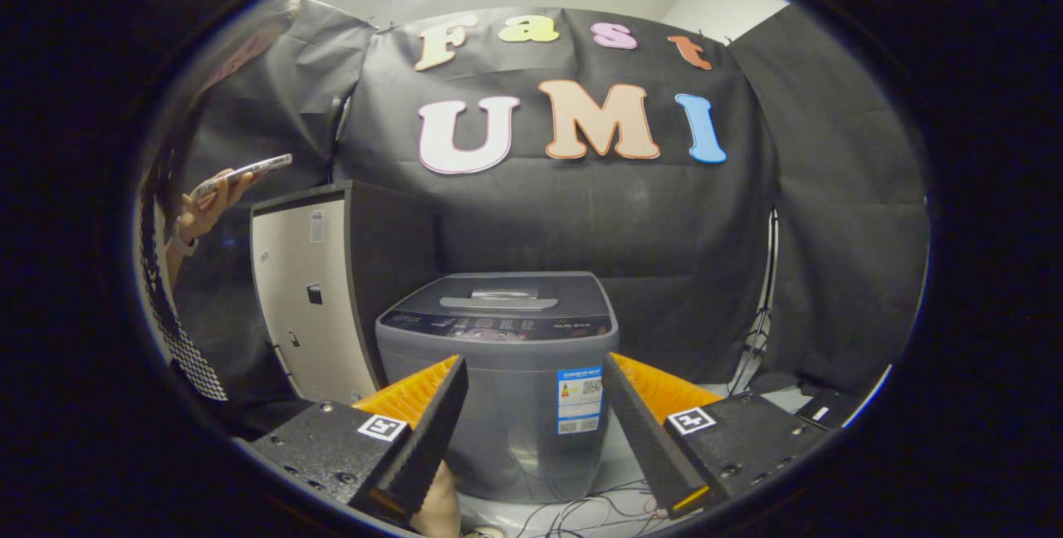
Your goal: Put the clothes into the washing machine and then close the washing machine lid.
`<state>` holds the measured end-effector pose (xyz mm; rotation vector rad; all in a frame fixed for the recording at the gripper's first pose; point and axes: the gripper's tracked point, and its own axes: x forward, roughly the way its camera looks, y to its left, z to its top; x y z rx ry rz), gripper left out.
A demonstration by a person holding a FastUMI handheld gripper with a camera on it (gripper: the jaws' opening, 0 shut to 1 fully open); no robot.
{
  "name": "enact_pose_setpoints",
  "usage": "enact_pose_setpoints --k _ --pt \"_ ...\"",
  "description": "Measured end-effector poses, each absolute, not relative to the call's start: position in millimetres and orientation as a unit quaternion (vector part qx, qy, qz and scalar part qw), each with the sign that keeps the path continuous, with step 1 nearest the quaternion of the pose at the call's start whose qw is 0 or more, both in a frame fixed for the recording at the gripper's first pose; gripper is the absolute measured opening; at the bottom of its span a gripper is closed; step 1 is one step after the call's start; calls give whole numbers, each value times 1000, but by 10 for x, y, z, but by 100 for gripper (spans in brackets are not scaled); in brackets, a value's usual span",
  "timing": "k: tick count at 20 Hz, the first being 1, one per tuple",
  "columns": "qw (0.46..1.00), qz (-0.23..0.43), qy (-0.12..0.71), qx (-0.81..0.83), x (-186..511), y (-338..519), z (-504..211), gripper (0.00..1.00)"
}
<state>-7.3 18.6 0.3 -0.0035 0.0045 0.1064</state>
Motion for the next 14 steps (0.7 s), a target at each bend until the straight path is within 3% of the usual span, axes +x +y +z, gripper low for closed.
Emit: enact_pose_setpoints --k 14 --pt "999 47 3 -1 -71 171 -10 98"
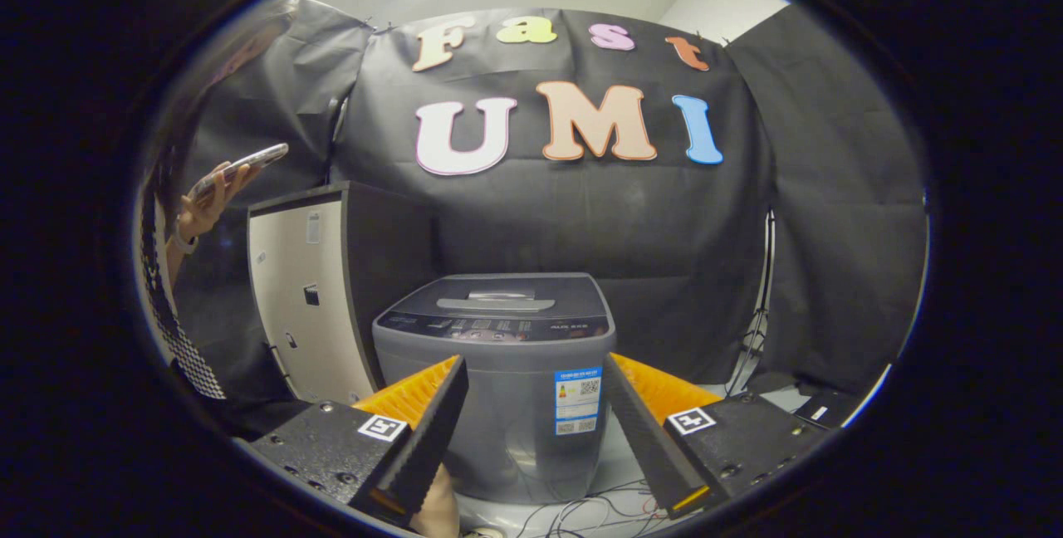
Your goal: Put the clothes into the washing machine and then close the washing machine lid.
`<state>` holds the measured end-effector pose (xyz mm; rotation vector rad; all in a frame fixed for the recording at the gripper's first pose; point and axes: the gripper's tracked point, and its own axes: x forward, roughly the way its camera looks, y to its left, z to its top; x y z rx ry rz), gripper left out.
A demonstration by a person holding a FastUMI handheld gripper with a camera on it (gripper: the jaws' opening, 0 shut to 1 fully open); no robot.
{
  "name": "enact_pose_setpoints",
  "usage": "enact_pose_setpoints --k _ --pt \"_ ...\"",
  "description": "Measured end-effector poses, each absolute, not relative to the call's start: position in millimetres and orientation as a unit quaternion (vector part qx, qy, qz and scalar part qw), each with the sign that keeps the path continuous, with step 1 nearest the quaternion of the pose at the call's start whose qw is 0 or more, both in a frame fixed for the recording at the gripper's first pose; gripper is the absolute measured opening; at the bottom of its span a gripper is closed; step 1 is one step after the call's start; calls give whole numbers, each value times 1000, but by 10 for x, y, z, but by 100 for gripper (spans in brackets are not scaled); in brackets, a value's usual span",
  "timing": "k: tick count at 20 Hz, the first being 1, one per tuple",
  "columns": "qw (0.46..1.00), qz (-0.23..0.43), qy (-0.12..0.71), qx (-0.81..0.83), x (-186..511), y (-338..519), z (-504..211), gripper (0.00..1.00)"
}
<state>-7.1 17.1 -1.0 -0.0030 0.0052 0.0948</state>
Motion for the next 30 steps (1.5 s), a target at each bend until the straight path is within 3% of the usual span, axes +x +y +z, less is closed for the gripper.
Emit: enact_pose_setpoints --k 30 --pt "999 40 4 -1 -70 157 -12 98"
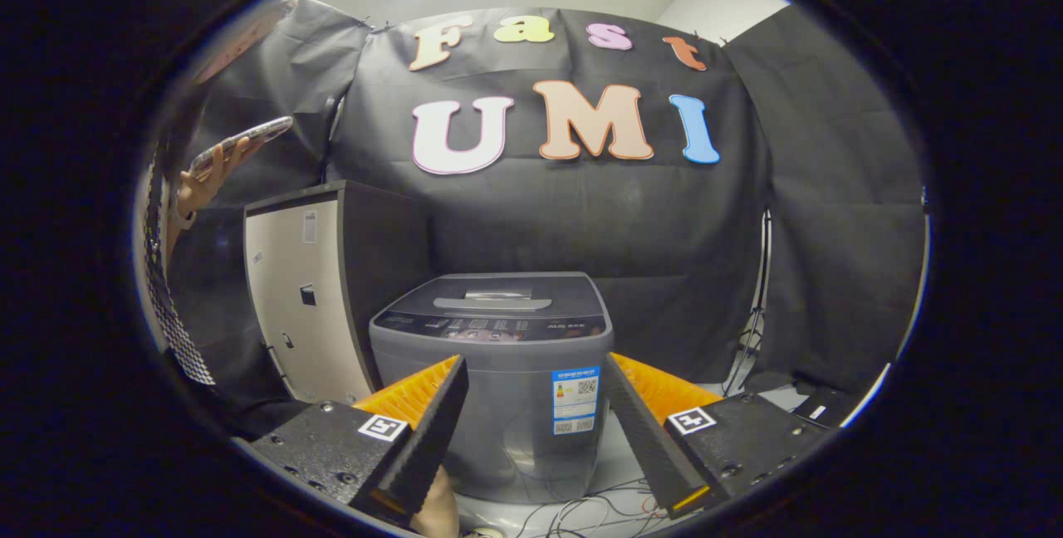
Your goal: Put the clothes into the washing machine and then close the washing machine lid.
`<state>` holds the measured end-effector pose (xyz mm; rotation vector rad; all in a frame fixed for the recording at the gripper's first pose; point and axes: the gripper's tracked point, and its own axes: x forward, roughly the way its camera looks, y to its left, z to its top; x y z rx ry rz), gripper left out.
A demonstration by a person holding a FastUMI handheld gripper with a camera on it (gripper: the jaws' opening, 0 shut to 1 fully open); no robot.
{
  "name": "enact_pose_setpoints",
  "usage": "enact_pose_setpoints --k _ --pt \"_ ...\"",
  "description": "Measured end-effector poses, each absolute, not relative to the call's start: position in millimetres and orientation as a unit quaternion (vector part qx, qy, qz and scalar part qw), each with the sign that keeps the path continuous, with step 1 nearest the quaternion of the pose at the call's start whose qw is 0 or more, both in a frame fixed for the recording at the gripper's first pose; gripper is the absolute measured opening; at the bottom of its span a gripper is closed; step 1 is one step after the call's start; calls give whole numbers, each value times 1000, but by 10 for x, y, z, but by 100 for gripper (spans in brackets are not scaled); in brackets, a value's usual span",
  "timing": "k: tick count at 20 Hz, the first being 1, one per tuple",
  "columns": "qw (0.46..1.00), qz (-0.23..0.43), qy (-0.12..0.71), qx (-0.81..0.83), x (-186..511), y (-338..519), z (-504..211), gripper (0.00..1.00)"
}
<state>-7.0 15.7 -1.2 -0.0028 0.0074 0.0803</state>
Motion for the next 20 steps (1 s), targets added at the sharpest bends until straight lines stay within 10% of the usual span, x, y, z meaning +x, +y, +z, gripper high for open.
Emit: enact_pose_setpoints --k 20 --pt "998 64 3 -1 -50 243 -13 98"
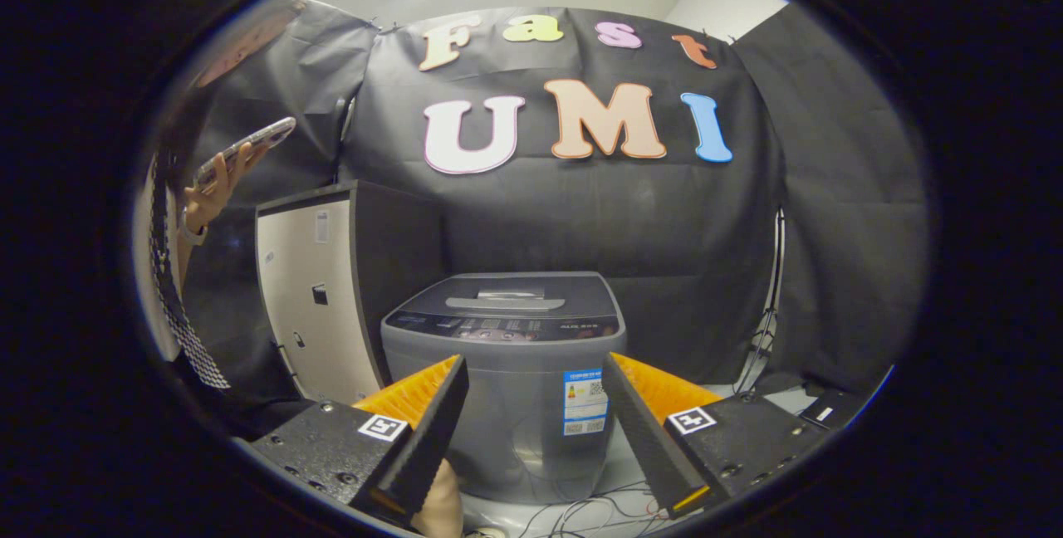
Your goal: Put the clothes into the washing machine and then close the washing machine lid.
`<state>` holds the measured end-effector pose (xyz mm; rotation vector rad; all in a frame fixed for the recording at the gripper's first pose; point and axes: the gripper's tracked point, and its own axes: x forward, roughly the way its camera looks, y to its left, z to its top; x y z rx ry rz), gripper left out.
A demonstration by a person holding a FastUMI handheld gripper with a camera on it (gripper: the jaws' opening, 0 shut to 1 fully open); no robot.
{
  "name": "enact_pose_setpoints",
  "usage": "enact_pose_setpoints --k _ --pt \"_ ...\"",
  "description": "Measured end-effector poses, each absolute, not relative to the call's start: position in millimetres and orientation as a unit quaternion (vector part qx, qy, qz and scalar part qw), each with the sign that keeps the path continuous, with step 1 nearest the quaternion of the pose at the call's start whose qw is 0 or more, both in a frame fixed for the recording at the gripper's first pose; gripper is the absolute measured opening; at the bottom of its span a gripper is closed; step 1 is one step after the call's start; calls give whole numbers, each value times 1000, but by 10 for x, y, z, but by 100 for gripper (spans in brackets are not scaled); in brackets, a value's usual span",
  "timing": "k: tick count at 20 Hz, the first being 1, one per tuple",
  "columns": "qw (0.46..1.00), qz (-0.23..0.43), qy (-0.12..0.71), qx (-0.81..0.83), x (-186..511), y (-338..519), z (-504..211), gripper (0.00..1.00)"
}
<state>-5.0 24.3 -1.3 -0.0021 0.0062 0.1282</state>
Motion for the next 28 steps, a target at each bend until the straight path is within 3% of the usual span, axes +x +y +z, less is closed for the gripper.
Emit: enact_pose_setpoints --k 13,18,28 --pt "996 66 25 54 -12 210 -89 98" --pt "998 59 -3 -15 -39 323 30 97" --pt "998 65 1 -8 -47 337 -14 96"
